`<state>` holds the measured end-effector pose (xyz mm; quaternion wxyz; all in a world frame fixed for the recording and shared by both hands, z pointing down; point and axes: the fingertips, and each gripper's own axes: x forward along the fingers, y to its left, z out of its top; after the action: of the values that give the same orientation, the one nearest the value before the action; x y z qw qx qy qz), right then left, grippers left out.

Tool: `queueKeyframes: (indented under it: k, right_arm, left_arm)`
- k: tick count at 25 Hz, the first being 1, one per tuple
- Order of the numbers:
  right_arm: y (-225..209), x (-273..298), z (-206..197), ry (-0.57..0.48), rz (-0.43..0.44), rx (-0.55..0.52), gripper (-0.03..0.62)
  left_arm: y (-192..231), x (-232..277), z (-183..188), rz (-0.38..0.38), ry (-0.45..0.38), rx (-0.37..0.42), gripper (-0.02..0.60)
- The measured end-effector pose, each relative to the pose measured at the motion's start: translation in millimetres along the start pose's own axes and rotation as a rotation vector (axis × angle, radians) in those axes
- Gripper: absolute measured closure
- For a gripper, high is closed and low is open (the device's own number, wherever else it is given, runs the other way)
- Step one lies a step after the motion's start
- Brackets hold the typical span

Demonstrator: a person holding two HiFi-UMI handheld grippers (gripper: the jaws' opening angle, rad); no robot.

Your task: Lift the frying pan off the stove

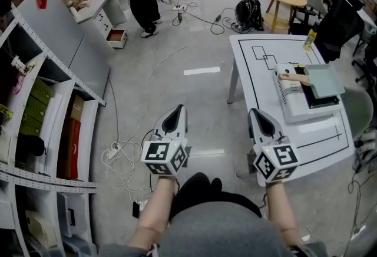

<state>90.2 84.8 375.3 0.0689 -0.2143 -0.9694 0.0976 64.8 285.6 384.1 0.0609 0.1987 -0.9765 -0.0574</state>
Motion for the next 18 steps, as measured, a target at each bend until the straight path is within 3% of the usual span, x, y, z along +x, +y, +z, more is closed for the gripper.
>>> queueKeyframes:
  k: [7,13,18]
  right_arm:
    - [-6.7,-2.9,-1.1,-0.012,0.016,0.083,0.591]
    - [-19.6,8.9,1.3,-0.021,0.016,0.160,0.591]
    - [-25.9,28.6,1.2,-0.008,0.013,0.160,0.537]
  left_arm:
    - [-1.0,2.9,2.8,0.002,0.027,0.039,0.575]
    - [2.9,17.8,0.6,-0.013,0.042,0.012,0.574]
    - [15.7,36.6,-0.9,-0.011,0.048,0.011,0.548]
